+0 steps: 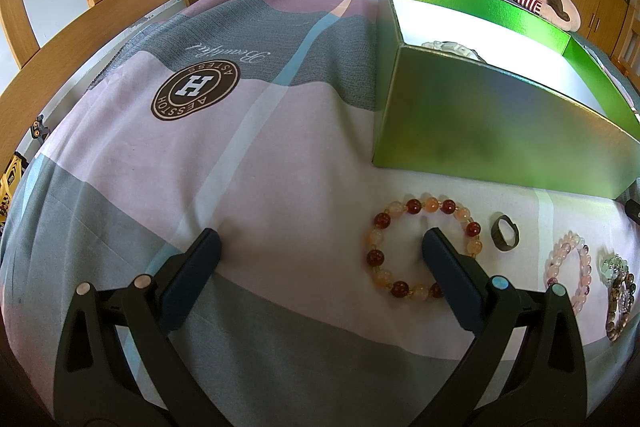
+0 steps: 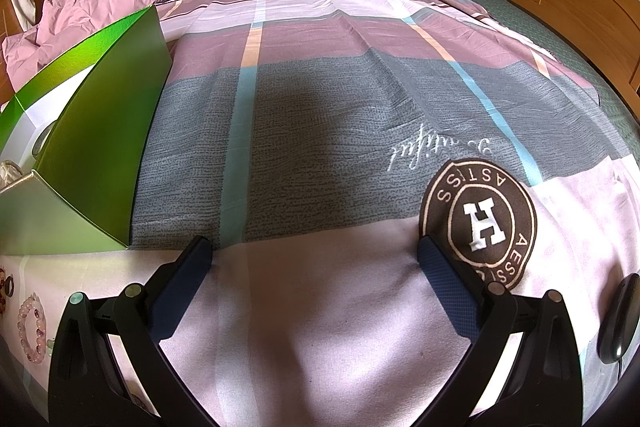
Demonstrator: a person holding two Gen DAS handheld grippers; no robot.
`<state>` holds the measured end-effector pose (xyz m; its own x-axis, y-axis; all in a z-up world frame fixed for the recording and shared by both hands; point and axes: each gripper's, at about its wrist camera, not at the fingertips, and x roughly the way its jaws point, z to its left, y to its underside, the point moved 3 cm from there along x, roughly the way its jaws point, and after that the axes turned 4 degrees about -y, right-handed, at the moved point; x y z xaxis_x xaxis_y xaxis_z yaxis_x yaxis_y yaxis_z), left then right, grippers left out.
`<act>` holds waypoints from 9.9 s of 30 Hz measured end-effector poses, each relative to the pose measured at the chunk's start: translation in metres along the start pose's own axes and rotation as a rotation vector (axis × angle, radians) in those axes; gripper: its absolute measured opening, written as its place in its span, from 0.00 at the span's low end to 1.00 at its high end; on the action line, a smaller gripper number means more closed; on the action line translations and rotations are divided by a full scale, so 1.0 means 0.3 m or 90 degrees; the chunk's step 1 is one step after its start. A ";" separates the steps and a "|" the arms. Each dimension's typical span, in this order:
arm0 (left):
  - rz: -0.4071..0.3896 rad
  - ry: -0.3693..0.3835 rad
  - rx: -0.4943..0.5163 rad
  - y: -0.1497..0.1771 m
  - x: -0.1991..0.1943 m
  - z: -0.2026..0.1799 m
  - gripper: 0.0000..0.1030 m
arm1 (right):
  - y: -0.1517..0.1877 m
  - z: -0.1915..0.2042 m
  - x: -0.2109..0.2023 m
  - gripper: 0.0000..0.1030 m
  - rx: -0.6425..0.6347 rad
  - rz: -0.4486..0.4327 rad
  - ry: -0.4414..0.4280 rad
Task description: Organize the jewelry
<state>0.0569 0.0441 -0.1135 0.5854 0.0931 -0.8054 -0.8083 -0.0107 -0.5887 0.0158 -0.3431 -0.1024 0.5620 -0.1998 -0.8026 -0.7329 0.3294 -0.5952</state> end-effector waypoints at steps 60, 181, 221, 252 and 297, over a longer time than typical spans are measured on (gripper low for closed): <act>0.082 0.173 0.041 -0.142 -0.247 -0.033 0.78 | 0.082 0.295 -0.283 0.30 -0.133 0.108 -0.123; 0.061 0.179 0.110 -0.446 -0.109 -0.221 0.08 | -0.273 0.534 -0.228 0.23 -0.141 0.051 -0.235; 0.174 0.232 0.242 -0.056 -0.152 -0.360 0.21 | 0.104 0.458 -0.216 0.35 -0.234 0.246 -0.214; 0.170 0.200 0.288 0.018 -0.108 -0.465 0.10 | 0.153 0.525 -0.136 0.14 -0.255 0.276 -0.203; 0.020 0.150 0.157 -0.421 -0.173 -0.272 0.08 | -0.219 0.522 -0.176 0.08 -0.180 0.098 -0.216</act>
<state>0.1338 -0.0407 -0.0028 0.5346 -0.1361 -0.8341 -0.8007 0.2342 -0.5514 0.0944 -0.2096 -0.0148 0.4972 0.1601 -0.8527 -0.8671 0.0585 -0.4946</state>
